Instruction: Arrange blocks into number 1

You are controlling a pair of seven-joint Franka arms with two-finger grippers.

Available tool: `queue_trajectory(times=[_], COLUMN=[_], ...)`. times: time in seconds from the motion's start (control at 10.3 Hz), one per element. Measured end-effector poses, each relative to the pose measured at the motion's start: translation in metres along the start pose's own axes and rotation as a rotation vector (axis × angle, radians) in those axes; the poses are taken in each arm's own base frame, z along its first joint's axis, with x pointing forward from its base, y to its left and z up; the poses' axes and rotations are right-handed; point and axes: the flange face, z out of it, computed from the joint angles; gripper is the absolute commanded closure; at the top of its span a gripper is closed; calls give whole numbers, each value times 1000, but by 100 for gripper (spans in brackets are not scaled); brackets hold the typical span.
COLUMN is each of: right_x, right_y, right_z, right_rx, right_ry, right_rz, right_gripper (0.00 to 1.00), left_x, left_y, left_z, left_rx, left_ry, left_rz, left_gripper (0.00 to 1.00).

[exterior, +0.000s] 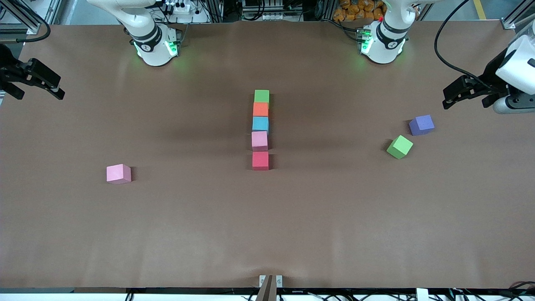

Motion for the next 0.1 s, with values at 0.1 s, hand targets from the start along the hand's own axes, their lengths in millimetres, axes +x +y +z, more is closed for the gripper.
queue_trajectory(times=[0.1], right_x=[0], right_y=[0], right_z=[0], right_rx=[0], right_ry=[-3], right_rz=[0], right_gripper=[0], left_x=[0], left_y=[0], left_z=[0], left_rx=[0], left_ry=[-1], left_rz=[0], left_gripper=[0])
